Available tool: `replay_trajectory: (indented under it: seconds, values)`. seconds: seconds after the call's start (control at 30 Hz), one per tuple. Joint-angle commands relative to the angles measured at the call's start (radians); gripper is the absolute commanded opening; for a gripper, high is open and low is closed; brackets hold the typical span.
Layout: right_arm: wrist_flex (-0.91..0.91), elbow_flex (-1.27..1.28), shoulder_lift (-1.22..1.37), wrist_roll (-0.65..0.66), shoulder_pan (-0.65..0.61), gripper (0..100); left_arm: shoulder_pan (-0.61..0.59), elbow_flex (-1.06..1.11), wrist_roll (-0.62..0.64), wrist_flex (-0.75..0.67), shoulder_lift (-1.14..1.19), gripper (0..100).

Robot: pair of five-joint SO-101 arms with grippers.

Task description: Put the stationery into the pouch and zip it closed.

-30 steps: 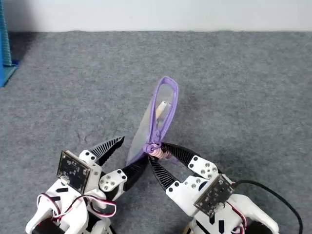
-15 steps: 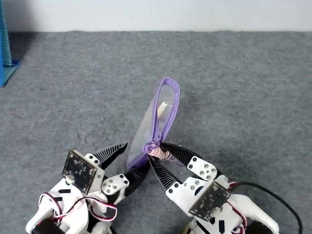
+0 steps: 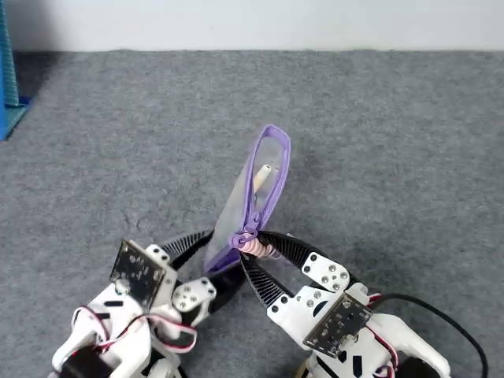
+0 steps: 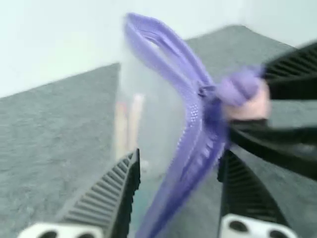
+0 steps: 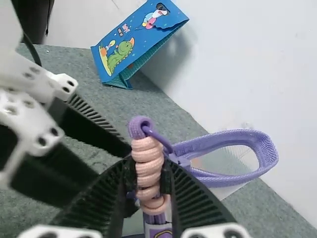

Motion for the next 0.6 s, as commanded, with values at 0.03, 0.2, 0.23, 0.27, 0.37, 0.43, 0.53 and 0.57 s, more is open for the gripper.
replay_trajectory:
  seconds: [0.03,0.2,0.23,0.27,0.37,0.43,0.53,0.57]
  values:
    - [-0.018,-0.066,-0.001,0.003,-0.012,0.8,-0.035,0.081,0.003,-0.147,0.006,25]
    - [-0.016,-0.064,-0.001,0.002,-0.012,0.8,-0.035,0.091,0.006,-0.222,0.0,18]
    - [-0.016,-0.064,-0.001,-0.006,-0.01,0.8,-0.035,0.091,0.006,-0.236,0.0,17]
    - [-0.016,-0.064,-0.001,-0.02,-0.008,0.8,-0.035,0.091,0.005,-0.244,0.0,17]
    - [-0.008,-0.064,-0.001,-0.041,-0.008,0.8,-0.034,0.091,0.005,-0.252,0.0,17]
    - [0.008,-0.064,-0.001,-0.041,-0.008,0.8,-0.034,0.085,0.005,-0.252,0.0,17]
    - [0.018,-0.064,-0.004,-0.043,-0.008,0.8,-0.034,0.067,0.005,-0.252,0.0,17]
    - [0.018,-0.064,-0.005,-0.043,-0.008,0.8,-0.034,0.059,0.005,-0.252,0.0,17]
